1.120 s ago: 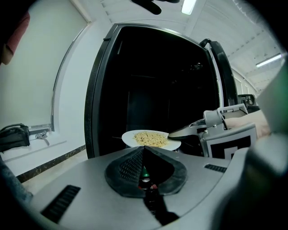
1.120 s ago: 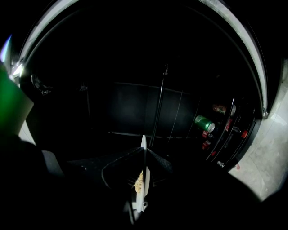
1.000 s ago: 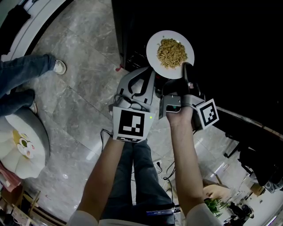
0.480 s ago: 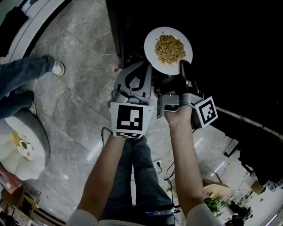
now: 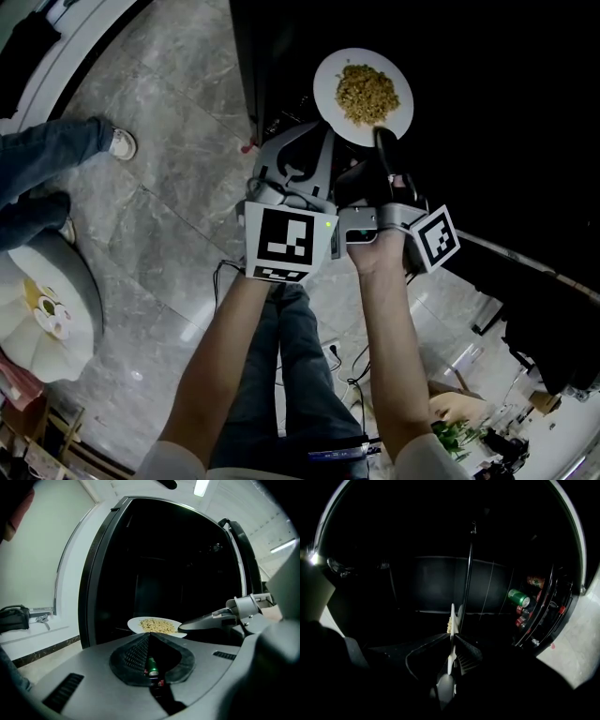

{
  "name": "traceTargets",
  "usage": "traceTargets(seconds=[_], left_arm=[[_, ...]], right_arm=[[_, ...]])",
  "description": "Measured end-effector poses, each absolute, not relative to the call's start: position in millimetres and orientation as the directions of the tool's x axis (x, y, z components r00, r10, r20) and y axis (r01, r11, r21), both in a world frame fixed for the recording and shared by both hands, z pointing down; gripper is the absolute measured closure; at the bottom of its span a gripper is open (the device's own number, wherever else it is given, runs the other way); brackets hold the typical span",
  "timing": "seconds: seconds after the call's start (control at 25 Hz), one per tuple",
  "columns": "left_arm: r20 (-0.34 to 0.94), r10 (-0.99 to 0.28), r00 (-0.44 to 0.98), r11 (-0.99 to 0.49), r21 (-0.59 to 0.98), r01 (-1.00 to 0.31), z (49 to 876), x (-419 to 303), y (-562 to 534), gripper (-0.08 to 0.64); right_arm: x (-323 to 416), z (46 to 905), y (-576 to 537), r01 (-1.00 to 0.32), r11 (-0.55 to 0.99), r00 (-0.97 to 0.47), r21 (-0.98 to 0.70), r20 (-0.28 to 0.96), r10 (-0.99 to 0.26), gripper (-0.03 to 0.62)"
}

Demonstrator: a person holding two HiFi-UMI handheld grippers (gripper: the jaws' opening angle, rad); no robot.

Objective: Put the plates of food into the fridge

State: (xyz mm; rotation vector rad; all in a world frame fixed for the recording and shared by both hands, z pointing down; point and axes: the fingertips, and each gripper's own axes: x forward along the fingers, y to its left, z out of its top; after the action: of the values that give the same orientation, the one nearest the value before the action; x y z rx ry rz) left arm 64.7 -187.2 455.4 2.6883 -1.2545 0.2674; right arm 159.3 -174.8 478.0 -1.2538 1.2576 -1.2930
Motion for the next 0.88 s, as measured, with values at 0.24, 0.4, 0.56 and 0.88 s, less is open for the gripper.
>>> traceTargets(seconds=[0.24,0.4,0.56,0.88], left_arm=[[0.226,-0.748,0.625,-0.63,0.055,-0.774,453.2,65.8,-197.8,0.554],[0.224,-0.751,0.621,-0.629,0.043,-0.776,452.6,61.5,-202.7,0.554],[0.232,-0.75,0.619,-0.628,0.042,-0.777,454.7,64.8,-211.4,0.554],[0.244,-0.741,0.625,-0.64,0.023,-0.768,458.7,67.1,-220.5,0.554]], right_arm=[[156.8,474.8,-175.4,-0.041,-0.055,-0.098,-0.998,0.059,-0.993,0.569],[149.9,473.6,-171.2,-0.059,-0.051,-0.12,-0.997,0.058,-0.991,0.569],[146.6,472.8,-170.5,-0.094,-0.029,-0.161,-0.995,0.044,-0.986,0.566],[129.3,471.4,-172.7,-0.082,-0.001,-0.22,-0.997,0.019,-0.975,0.546]])
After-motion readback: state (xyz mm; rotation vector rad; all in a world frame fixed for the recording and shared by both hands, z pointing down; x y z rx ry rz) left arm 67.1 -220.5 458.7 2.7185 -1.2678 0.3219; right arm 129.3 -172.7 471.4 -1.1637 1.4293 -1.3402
